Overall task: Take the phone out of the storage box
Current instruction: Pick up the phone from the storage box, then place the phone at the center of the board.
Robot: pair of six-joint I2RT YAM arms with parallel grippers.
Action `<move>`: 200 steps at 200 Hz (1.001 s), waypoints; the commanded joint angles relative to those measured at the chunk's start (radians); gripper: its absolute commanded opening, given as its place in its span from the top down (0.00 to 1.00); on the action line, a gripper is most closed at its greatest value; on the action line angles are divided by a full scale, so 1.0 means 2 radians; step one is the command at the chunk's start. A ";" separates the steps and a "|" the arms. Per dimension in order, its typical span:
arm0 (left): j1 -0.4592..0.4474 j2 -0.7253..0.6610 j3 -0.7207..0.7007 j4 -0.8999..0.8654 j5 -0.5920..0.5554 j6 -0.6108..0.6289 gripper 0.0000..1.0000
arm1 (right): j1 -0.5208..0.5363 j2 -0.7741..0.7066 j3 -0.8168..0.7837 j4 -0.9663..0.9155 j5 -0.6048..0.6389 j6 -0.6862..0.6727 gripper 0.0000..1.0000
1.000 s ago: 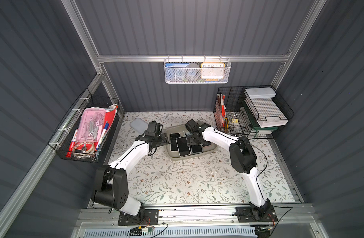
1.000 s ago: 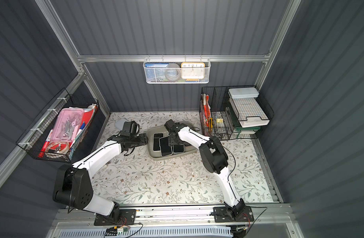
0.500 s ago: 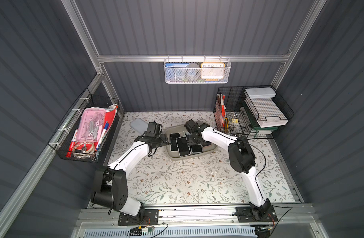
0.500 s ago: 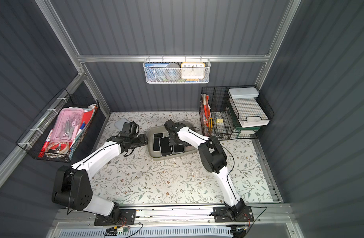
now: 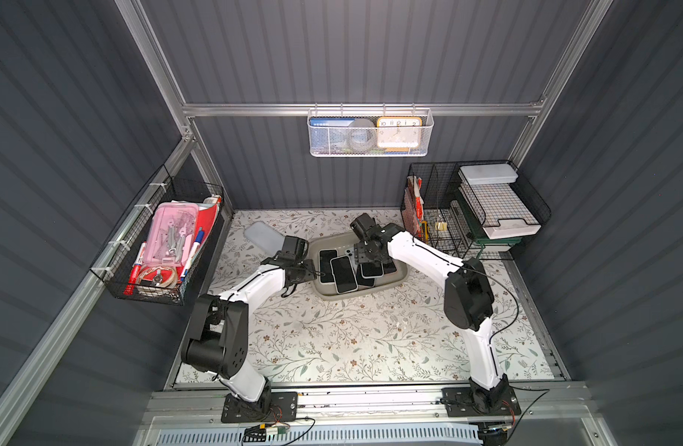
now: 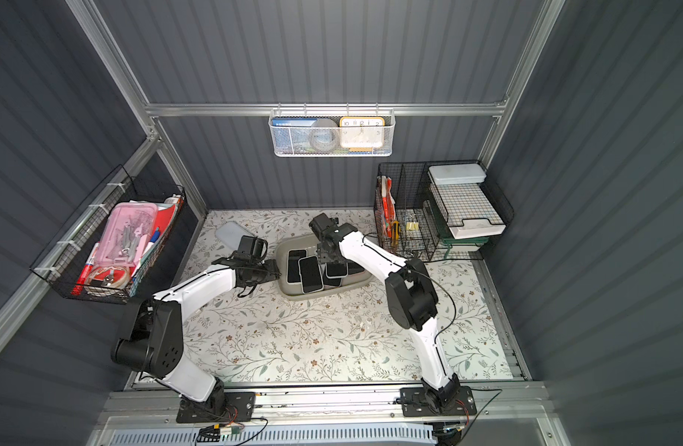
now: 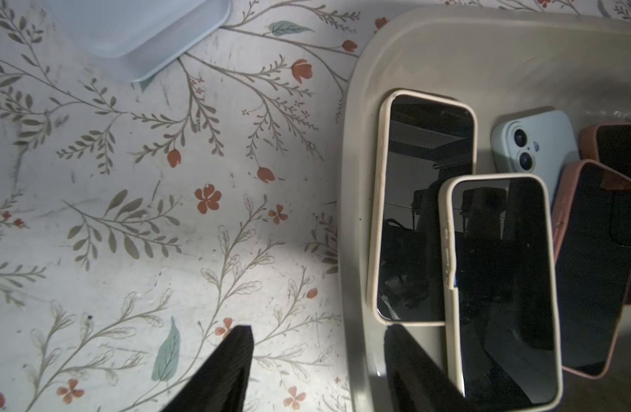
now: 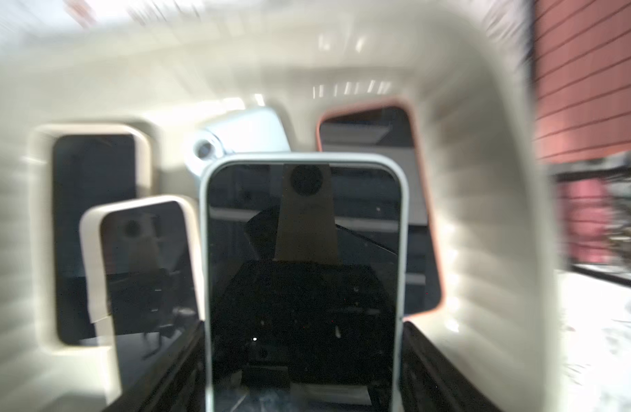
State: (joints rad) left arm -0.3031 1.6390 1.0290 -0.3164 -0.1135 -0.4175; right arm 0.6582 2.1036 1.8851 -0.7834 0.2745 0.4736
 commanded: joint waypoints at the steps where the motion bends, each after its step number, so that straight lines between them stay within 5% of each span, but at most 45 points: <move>1: 0.000 0.014 -0.006 0.016 0.009 -0.003 0.41 | 0.001 -0.055 -0.014 0.003 0.027 -0.010 0.39; 63: 0.000 0.040 -0.003 0.030 0.016 0.002 0.69 | -0.001 -0.221 -0.193 0.024 0.039 -0.017 0.39; 104: 0.000 0.053 0.007 0.029 0.009 -0.001 1.00 | -0.019 -0.330 -0.312 0.009 -0.007 -0.035 0.36; 158: 0.000 0.055 0.017 0.023 -0.002 -0.007 1.00 | -0.088 -0.378 -0.413 0.019 -0.065 -0.082 0.37; 200: 0.000 0.042 0.015 0.014 -0.003 -0.013 1.00 | -0.160 -0.346 -0.442 0.042 -0.076 -0.143 0.36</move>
State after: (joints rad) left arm -0.3073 1.7271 1.0519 -0.2398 -0.0906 -0.4435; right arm 0.3996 1.3819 1.0138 -0.7616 0.1360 0.2871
